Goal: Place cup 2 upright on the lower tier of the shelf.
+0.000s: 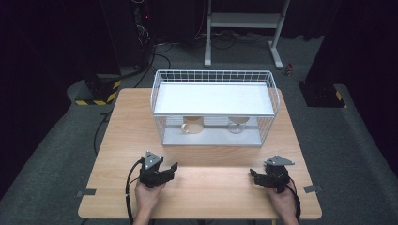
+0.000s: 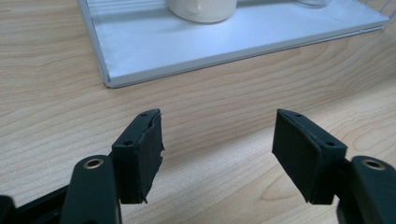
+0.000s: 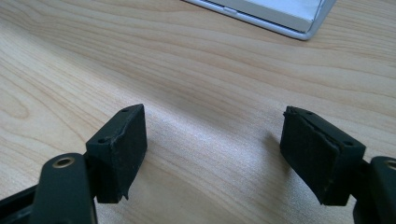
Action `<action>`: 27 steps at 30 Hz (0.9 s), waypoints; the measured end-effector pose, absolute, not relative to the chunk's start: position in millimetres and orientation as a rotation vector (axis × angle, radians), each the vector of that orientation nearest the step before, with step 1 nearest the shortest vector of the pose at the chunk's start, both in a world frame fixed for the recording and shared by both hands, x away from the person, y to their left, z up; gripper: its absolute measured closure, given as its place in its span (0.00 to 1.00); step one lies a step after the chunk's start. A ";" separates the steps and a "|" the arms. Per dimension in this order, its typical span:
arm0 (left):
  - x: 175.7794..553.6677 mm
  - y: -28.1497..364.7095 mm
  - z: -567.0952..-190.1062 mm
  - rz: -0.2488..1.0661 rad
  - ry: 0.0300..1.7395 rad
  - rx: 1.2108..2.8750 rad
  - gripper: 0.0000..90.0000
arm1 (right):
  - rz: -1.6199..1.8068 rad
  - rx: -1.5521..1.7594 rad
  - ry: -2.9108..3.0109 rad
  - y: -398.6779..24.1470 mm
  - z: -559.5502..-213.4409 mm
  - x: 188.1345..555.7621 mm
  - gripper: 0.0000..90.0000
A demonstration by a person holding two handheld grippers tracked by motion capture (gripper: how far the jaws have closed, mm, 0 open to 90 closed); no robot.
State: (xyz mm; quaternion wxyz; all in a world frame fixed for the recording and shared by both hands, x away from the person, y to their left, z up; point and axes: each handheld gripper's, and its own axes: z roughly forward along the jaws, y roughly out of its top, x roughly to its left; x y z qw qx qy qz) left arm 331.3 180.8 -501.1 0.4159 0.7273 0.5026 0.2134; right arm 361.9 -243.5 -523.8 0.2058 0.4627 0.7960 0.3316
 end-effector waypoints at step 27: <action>321.9 171.3 -517.3 0.572 1.279 1.907 0.36 | 0.925 1.295 2.216 -243.3 -523.8 361.5 0.25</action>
